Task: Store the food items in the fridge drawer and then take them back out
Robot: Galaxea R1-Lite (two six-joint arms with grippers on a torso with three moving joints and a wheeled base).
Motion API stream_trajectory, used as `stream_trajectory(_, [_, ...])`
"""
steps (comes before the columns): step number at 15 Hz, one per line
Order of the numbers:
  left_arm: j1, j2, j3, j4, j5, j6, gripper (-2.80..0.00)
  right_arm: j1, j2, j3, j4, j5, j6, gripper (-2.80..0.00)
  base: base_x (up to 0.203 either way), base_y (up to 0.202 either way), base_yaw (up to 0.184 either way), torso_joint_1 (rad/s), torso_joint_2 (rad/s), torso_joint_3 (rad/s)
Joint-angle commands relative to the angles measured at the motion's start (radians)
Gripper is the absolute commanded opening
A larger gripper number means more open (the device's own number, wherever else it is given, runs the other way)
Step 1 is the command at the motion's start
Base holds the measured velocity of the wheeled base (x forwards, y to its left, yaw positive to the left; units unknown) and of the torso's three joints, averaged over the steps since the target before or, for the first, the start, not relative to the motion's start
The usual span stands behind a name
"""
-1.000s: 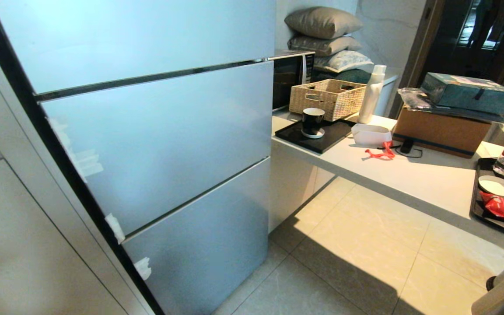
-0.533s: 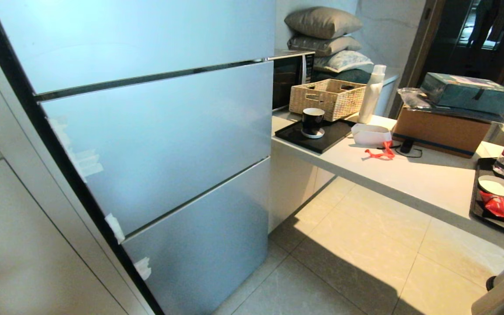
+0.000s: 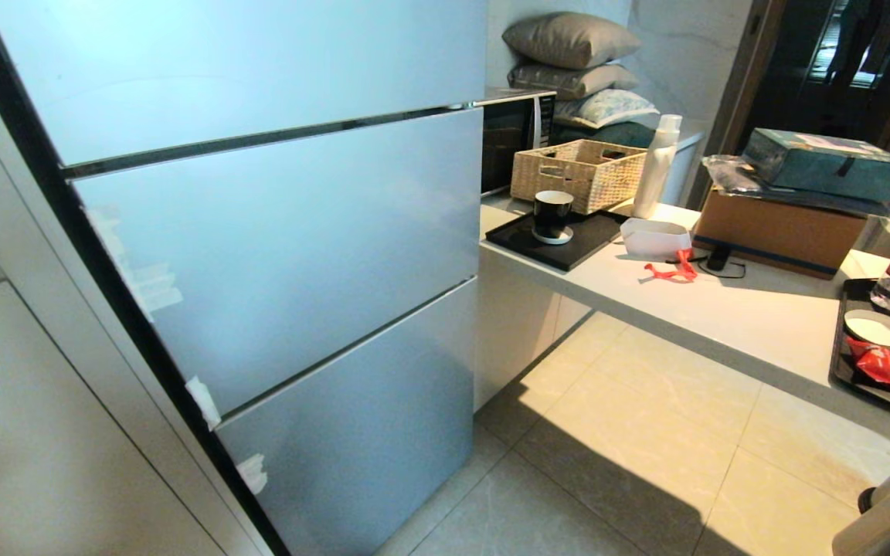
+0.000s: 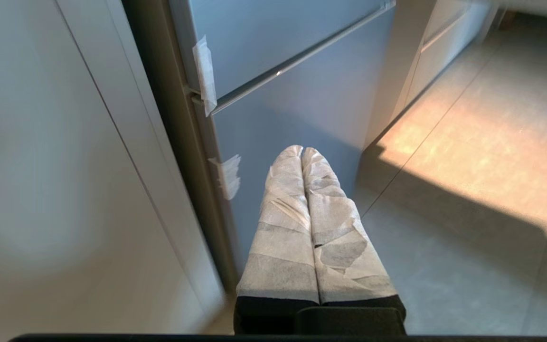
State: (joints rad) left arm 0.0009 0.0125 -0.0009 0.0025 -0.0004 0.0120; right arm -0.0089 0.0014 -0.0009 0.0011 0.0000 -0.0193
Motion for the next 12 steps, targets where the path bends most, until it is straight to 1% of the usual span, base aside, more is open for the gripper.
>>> stream_trajectory(1, [0.001, -0.013, 0.002, -0.004, 0.000, -0.006, -2.80, 0.001, -0.001, 0.001, 0.005, -0.003, -0.001, -2.80, 0.000, 0.000, 0.000, 0.000, 0.00, 0.000])
stream_trajectory(3, [0.001, -0.013, 0.002, -0.004, 0.000, -0.009, -2.80, 0.000, 0.000, 0.001, 0.003, -0.011, 0.012, -2.80, 0.000, 0.000, 0.000, 0.000, 0.00, 0.000])
stream_trajectory(5, [0.001, -0.013, 0.002, -0.004, 0.000, -0.009, -2.80, 0.000, -0.001, 0.001, 0.003, -0.011, 0.016, -2.80, 0.000, -0.013, 0.080, 0.003, 0.00, 0.001])
stream_trajectory(10, [0.001, -0.013, 0.002, -0.004, 0.000, -0.009, -2.80, 0.000, 0.000, 0.001, 0.002, -0.022, 0.036, -2.80, 0.002, -0.008, 0.174, 0.002, 0.00, 0.001])
stream_trajectory(12, [0.001, -0.013, 0.002, -0.004, 0.000, -0.009, -2.80, 0.000, -0.001, 0.001, 0.001, -0.029, 0.061, -2.80, 0.000, -0.008, 0.175, 0.003, 0.00, 0.002])
